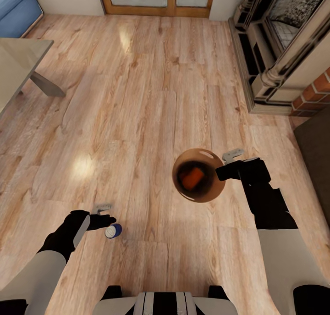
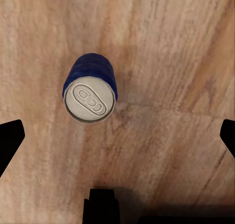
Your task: Put the three can of soda from the living room inside the tash can in the kitchen.
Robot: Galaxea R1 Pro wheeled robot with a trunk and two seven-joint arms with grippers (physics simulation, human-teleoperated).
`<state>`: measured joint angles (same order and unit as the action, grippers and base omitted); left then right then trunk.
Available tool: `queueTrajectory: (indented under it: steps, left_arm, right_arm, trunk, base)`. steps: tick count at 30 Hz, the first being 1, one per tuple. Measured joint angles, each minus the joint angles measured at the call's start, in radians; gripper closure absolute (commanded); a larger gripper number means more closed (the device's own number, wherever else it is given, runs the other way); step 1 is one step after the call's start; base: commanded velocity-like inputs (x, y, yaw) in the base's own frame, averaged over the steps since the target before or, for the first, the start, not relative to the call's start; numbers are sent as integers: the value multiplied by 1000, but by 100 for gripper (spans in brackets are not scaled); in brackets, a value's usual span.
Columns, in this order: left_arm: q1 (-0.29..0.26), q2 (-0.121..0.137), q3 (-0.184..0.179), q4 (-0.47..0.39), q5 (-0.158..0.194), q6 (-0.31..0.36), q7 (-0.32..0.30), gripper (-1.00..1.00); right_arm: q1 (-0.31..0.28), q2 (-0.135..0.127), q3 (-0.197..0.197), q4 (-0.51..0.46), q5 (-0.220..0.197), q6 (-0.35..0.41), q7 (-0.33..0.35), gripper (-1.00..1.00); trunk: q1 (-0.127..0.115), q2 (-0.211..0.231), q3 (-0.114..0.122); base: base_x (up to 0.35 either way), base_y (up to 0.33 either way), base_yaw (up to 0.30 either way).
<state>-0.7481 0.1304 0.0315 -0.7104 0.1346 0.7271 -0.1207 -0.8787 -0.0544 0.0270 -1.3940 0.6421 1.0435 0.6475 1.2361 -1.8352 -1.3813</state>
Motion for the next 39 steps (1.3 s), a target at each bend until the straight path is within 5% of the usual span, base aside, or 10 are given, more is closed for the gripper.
queueTrajectory:
  steps: [12, 30, 37, 39]
  left_arm:
    - [-1, 0, -2, 9, 2, -3, 1, -100]
    - [0, 0, -2, 9, 2, -3, 1, -100]
    - [-1, 1, -3, 8, 3, -3, 1, -100]
    - [0, 1, -3, 8, 3, -3, 1, -100]
  right_arm:
    - [0, 37, 0, -2, 2, 0, 0, 100]
    - [-10, 41, 1, -3, 7, 0, 0, 100]
    - [-55, 83, -1, -27, 95, -5, 0, 100]
    - [-70, 99, -1, -29, 86, -3, 2, 100]
  trunk:
    - [46, -84, -38]
    - [111, -203, -91]
    - [111, -203, -91]
    - [111, -203, -91]
  base:
    - [0, 0, 0]
    - [0, 0, 0]
    - [0, 0, 0]
    - [0, 0, 0]
